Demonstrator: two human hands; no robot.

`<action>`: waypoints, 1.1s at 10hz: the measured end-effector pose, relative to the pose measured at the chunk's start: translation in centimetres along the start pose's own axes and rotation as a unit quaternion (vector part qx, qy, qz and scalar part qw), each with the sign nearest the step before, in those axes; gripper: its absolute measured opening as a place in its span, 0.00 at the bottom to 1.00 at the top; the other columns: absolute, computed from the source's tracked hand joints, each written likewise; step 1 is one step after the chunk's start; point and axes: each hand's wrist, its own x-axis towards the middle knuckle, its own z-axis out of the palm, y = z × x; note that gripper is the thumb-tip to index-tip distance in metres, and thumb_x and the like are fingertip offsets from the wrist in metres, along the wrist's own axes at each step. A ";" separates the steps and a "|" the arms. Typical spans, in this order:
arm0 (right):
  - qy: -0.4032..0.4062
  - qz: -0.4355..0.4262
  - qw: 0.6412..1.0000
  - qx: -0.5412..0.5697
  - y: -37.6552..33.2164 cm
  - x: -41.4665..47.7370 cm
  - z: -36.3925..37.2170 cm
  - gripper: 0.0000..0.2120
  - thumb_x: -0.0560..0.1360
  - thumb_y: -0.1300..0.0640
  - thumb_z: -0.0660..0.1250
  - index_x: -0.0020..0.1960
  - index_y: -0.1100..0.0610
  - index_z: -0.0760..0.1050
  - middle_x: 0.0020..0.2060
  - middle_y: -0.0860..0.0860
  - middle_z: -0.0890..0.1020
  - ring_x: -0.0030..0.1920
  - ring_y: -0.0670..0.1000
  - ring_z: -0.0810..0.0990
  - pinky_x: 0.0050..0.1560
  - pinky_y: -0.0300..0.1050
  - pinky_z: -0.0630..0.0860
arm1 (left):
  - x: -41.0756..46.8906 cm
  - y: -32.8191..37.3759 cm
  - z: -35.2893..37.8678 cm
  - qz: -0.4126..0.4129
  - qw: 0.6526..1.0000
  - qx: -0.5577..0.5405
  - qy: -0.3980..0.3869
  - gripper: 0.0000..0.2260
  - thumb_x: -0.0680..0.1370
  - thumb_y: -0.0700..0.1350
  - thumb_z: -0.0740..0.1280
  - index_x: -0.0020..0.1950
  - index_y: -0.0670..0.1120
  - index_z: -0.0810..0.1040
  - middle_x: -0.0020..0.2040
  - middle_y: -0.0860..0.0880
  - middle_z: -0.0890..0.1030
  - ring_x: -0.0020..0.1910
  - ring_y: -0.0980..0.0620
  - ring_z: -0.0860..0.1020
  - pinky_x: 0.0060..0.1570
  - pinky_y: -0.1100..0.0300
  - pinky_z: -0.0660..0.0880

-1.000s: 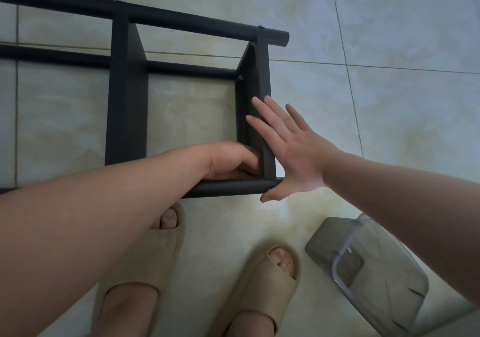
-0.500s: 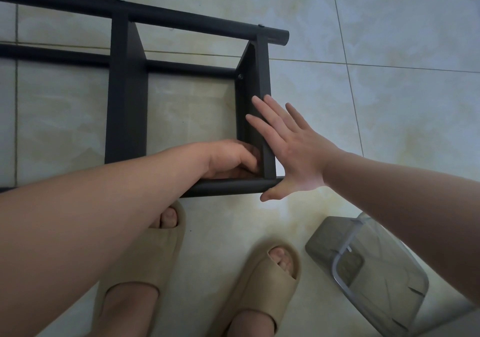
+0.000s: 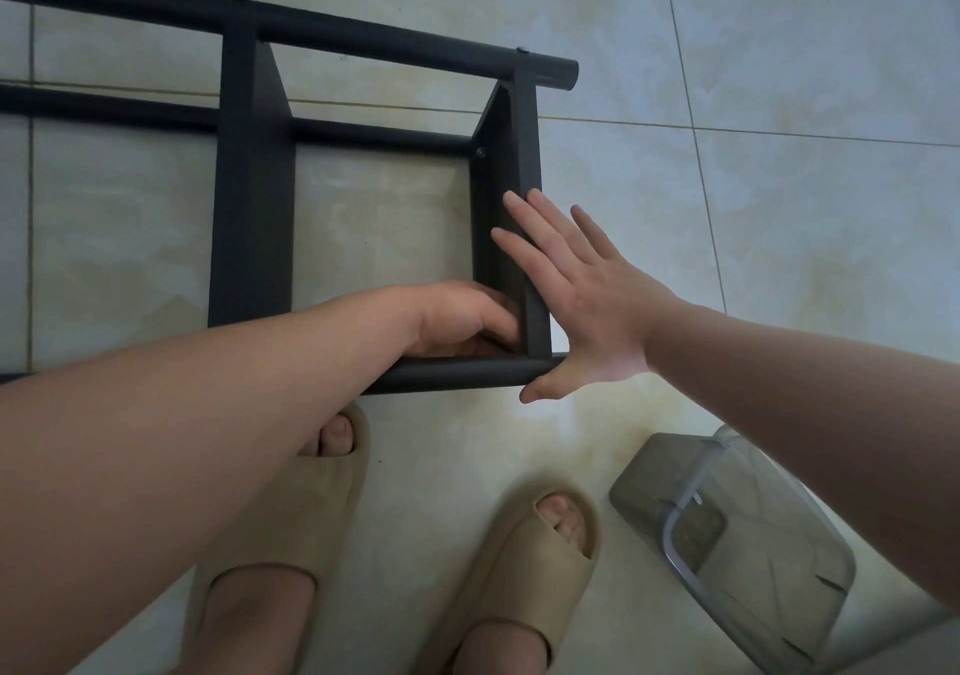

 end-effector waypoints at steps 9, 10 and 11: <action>0.002 -0.004 1.000 0.001 0.0 0.0 0.1 0.68 0.58 0.14 0.55 0.82 0.56 0.41 0.81 0.53 0.36 0.80 0.54 0.30 0.79 0.65 0.45 | 0.0 -0.1 0.1 0.028 0.998 0.039 0.027 0.05 0.77 0.34 0.67 0.46 0.40 0.82 0.39 0.45 0.84 0.39 0.49 0.83 0.42 0.59 0.79; -0.002 -0.002 1.000 0.002 0.0 0.0 0.0 0.68 0.58 0.14 0.56 0.82 0.56 0.40 0.81 0.53 0.35 0.80 0.54 0.30 0.80 0.65 0.44 | 0.0 -0.2 0.1 0.027 0.998 0.043 0.022 0.06 0.77 0.33 0.66 0.45 0.40 0.81 0.38 0.44 0.82 0.38 0.48 0.82 0.41 0.59 0.79; -0.004 -0.001 1.000 0.001 0.1 0.0 0.0 0.68 0.58 0.14 0.56 0.82 0.56 0.40 0.81 0.52 0.34 0.80 0.54 0.30 0.80 0.64 0.44 | 0.1 -0.1 0.0 0.022 0.999 0.028 0.015 0.07 0.77 0.31 0.65 0.44 0.41 0.80 0.37 0.46 0.83 0.37 0.49 0.82 0.40 0.60 0.79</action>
